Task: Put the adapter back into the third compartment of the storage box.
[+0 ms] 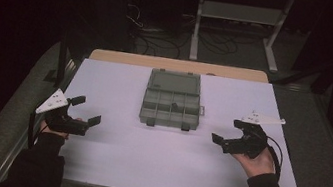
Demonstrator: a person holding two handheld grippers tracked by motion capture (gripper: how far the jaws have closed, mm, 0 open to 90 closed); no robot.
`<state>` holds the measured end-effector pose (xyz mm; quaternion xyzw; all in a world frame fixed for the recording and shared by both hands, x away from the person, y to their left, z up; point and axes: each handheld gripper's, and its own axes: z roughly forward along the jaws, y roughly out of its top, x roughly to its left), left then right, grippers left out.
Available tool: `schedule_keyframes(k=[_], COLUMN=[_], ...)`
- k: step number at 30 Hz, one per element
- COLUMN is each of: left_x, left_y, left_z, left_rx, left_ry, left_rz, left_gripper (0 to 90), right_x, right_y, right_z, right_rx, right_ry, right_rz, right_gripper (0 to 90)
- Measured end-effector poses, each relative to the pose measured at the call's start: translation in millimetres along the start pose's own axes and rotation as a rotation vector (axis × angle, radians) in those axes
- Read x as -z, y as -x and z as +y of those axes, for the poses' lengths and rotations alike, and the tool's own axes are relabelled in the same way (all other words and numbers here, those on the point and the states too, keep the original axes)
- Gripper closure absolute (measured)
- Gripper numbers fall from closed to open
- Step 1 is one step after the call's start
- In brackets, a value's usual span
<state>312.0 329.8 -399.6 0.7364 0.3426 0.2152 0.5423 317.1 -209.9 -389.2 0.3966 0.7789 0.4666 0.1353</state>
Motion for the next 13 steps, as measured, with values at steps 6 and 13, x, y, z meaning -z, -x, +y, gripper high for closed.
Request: schedule_keyframes(k=[6, 13], left_x=[-0.4, -1.0], left_y=[-0.1, -0.1], left_z=[0.3, 0.7], left_rx=[0.002, 0.001], left_ry=[0.002, 0.004], left_rz=[0.001, -0.006], left_gripper=[0.0, 0.0], right_x=[10.2, 27.3], right_y=[-0.6, -1.0], right_z=[-18.3, -34.2], right_rx=[-0.01, -0.029], right_ry=[0.022, 0.09], right_rz=[-0.028, -0.056], right_gripper=[0.0, 0.0])
